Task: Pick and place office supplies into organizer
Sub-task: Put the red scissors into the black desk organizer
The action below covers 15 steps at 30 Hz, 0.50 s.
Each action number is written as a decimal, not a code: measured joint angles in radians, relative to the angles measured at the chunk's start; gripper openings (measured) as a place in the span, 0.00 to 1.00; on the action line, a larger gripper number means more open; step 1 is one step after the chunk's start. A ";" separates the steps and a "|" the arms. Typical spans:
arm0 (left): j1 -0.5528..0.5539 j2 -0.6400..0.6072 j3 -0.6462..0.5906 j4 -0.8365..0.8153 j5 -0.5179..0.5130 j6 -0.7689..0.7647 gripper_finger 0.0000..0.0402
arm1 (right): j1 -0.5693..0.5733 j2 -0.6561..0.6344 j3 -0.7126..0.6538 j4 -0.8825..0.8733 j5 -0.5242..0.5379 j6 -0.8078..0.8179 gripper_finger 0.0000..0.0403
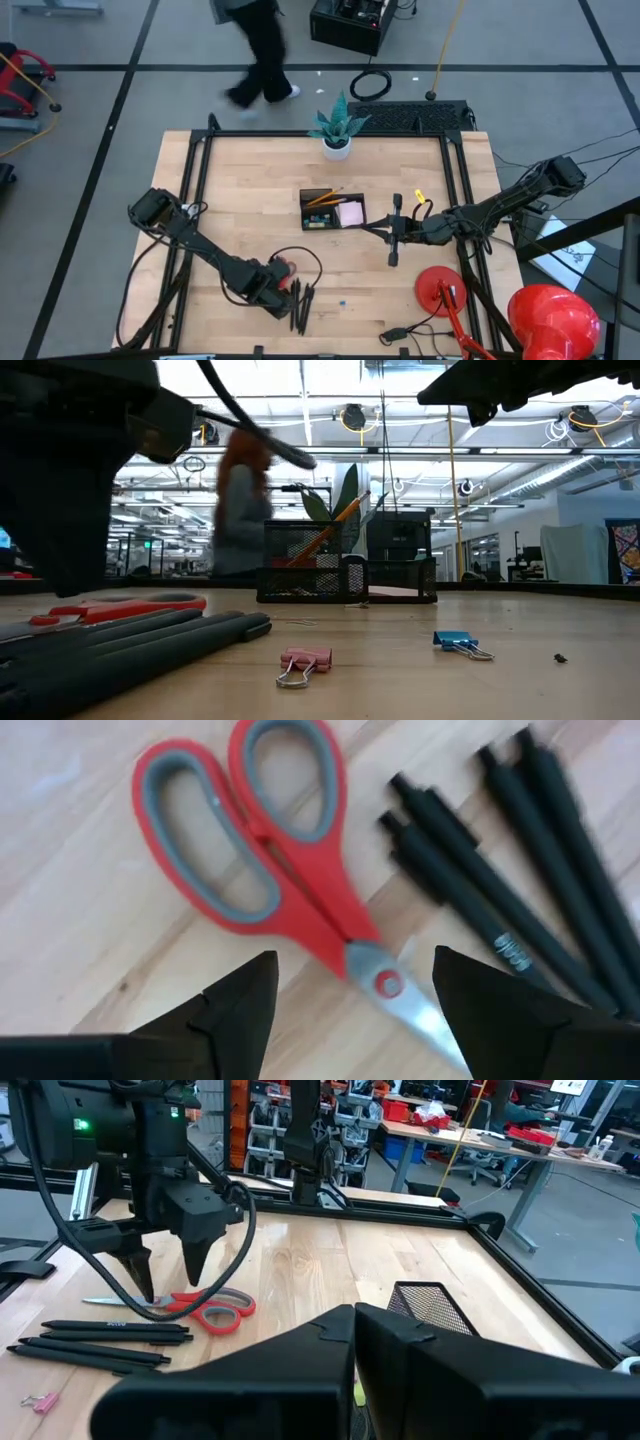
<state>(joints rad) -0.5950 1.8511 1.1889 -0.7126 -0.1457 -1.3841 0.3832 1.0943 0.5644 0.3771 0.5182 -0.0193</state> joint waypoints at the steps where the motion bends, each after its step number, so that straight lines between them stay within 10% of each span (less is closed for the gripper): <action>1: -0.002 0.000 0.000 0.010 -0.012 -0.009 0.67 | 0.000 0.000 0.000 0.000 0.000 0.000 0.01; 15: -0.016 0.124 0.010 -0.008 0.002 -0.083 0.67 | 0.000 0.000 0.000 0.000 0.000 0.005 0.01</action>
<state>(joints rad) -0.6110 1.9747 1.1988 -0.7211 -0.1437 -1.4673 0.3832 1.0939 0.5645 0.3771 0.5179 -0.0140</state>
